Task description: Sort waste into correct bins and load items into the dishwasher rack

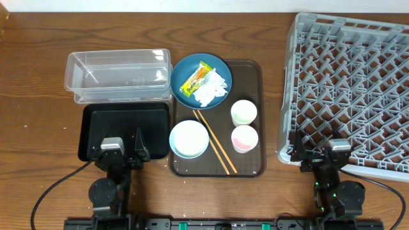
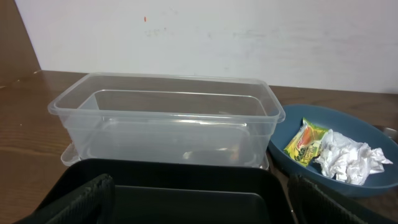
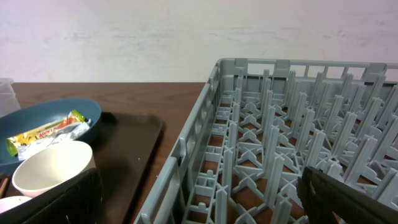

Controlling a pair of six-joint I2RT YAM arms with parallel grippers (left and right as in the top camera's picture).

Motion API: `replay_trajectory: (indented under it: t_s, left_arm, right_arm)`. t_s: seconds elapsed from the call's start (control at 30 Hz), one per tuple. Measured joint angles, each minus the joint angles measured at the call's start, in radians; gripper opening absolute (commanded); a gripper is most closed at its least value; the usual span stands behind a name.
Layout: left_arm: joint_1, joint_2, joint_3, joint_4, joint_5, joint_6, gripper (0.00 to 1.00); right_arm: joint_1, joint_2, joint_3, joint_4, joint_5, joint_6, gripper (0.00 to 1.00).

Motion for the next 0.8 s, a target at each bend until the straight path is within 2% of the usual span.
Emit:
replay_trajectory:
  t_s: [0.67, 0.8]
  left_arm:
    - [0.0, 0.0, 0.0, 0.0, 0.0, -0.002, 0.91]
    - [0.0, 0.0, 0.001, -0.002, -0.001, -0.04, 0.91]
  right_arm:
    - [0.0, 0.0, 0.0, 0.0, 0.0, 0.0, 0.99]
    - [0.0, 0.0, 0.0, 0.0, 0.0, 0.0, 0.99]
